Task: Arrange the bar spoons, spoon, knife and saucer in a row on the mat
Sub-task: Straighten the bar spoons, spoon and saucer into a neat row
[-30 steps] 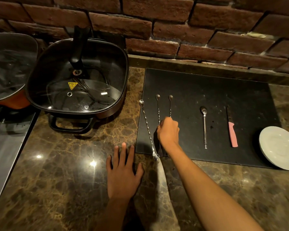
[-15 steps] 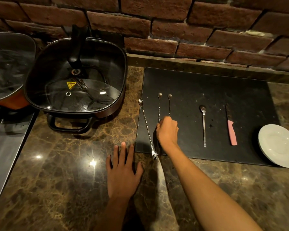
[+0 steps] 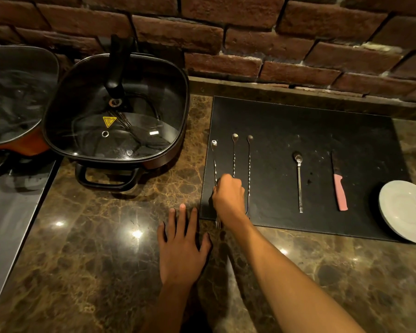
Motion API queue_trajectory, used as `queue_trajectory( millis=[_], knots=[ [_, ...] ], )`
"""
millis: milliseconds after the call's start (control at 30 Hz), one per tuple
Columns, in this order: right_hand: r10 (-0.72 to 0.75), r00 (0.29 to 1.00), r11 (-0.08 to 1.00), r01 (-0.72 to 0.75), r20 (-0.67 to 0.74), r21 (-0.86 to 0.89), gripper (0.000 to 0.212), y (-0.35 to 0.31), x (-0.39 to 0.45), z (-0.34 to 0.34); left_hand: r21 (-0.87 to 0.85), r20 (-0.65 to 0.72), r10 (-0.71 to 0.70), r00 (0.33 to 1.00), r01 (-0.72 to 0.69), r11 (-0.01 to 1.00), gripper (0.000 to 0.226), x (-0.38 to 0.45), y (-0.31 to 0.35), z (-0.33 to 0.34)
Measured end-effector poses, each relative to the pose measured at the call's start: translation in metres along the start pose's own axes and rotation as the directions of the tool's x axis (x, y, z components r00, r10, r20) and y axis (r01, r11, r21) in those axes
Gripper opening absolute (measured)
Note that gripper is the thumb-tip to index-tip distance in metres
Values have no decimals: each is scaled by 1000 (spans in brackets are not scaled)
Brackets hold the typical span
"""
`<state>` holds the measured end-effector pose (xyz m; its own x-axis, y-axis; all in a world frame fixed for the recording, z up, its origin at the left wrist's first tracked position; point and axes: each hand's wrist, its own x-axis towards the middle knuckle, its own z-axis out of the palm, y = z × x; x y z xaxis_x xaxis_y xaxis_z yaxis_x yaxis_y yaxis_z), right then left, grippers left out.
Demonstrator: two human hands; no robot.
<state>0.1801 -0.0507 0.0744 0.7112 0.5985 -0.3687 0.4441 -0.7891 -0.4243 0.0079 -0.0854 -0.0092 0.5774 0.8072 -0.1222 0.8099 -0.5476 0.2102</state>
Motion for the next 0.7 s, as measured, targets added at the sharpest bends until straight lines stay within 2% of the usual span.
queue_trajectory(
  millis=[67,200,700],
  knots=[
    [30,999,999,-29,-20,20,17,-3,5,0,5,5,-2,1000,2,1000,71,0,0,0],
    [66,996,994,-60,-66,88,4,-6,15,0,-4,6,-8,1000,8,1000,71,-1,1,-1],
    [52,994,993,-41,-93,112,8,-7,20,3,4,-19,4,1000,-4,1000,69,0,1,-4]
  ],
)
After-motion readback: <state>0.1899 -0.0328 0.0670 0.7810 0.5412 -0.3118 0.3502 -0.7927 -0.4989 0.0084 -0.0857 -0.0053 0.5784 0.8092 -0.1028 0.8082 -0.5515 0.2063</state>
